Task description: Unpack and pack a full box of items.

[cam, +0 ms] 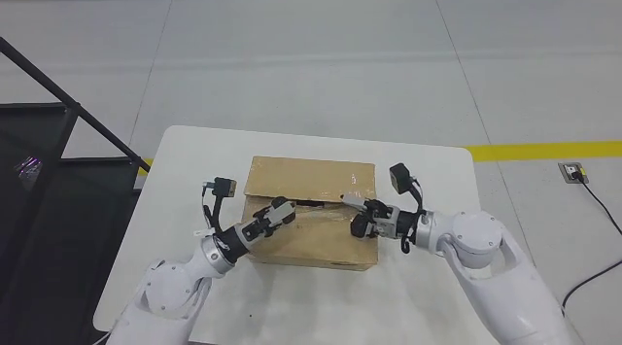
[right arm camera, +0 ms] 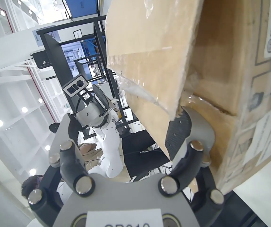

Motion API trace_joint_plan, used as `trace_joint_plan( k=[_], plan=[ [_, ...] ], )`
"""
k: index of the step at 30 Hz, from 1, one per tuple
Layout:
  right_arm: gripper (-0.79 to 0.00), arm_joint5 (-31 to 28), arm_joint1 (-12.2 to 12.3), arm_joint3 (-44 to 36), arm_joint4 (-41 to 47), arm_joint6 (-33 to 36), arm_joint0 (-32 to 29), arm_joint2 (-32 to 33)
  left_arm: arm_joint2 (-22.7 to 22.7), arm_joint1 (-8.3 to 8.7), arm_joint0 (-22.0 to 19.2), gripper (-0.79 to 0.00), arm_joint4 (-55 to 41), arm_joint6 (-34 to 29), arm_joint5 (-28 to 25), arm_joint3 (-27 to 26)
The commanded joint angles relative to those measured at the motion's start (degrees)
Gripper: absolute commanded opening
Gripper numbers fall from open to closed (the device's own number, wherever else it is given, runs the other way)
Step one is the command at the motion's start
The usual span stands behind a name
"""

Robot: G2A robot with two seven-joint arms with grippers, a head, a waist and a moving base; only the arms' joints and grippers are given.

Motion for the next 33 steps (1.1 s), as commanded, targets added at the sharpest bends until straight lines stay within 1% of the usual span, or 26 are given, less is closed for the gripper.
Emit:
trace_joint_plan(
  k=[1, 4, 7, 16, 17, 18, 20, 22, 24, 25, 29, 33],
  plan=[
    [0.0, 0.99, 0.03, -0.6, -0.9, -0.68, 0.11, -0.23, -0.91, 0.18, 0.66, 0.0, -0.91, -0.18, -0.23, -0.45],
    [0.0, 0.87, -0.04, -0.81, -2.24, -1.52, 0.44, -1.04, -1.88, 0.38, 1.38, 0.0, -2.03, -0.45, -0.48, -0.93],
    [0.0, 1.62, -0.25, -1.28, -3.63, -4.14, 0.67, -1.98, -2.7, 0.57, 1.87, 0.0, -3.26, -1.03, -0.61, -1.27],
    [0.0, 2.49, -0.36, -2.35, -4.3, -4.19, 1.0, -2.89, -3.83, 0.94, 2.35, 0.0, -5.21, -1.76, -0.99, -1.38],
    [-0.012, 2.59, -0.36, -2.39, -4.35, -4.17, 1.01, -2.95, -3.85, 0.96, 2.36, 0.0, -5.37, -1.85, -1.07, -1.43],
    [-0.046, 2.67, -0.36, -2.42, -4.44, -4.06, 1.07, -3.02, -3.87, 0.99, 2.37, 0.0, -5.48, -1.92, -1.11, -1.45],
    [-0.086, 2.82, -0.39, -2.13, -4.42, -4.12, 1.23, -3.1, -3.9, 1.04, 2.4, 0.0, -5.83, -2.06, -1.07, -1.52],
    [-0.175, 2.7, -0.47, -1.68, -4.18, -4.32, 1.44, -3.22, -3.91, 1.08, 2.42, 0.0, -5.99, -2.08, -1.18, -1.57],
    [-0.345, 2.55, -0.56, -1.33, -4.1, -4.52, 1.67, -3.51, -3.91, 1.13, 2.42, 0.0, -6.14, -2.14, -1.19, -1.57],
    [-0.397, 2.39, -0.61, -1.15, -4.05, -4.52, 1.8, -3.67, -3.93, 1.14, 2.43, 0.0, -6.23, -2.06, -1.2, -1.57],
    [-0.406, 2.05, -0.79, -0.2, -3.92, -4.31, 2.46, -4.28, -4.06, 1.25, 2.57, 0.0, -6.58, -2.11, -1.19, -1.72],
    [-0.462, 1.54, -0.88, 0.15, -4.03, -4.27, 2.85, -4.57, -4.32, 1.36, 2.8, 0.0, -6.83, -2.1, -1.33, -2.07]
  ],
)
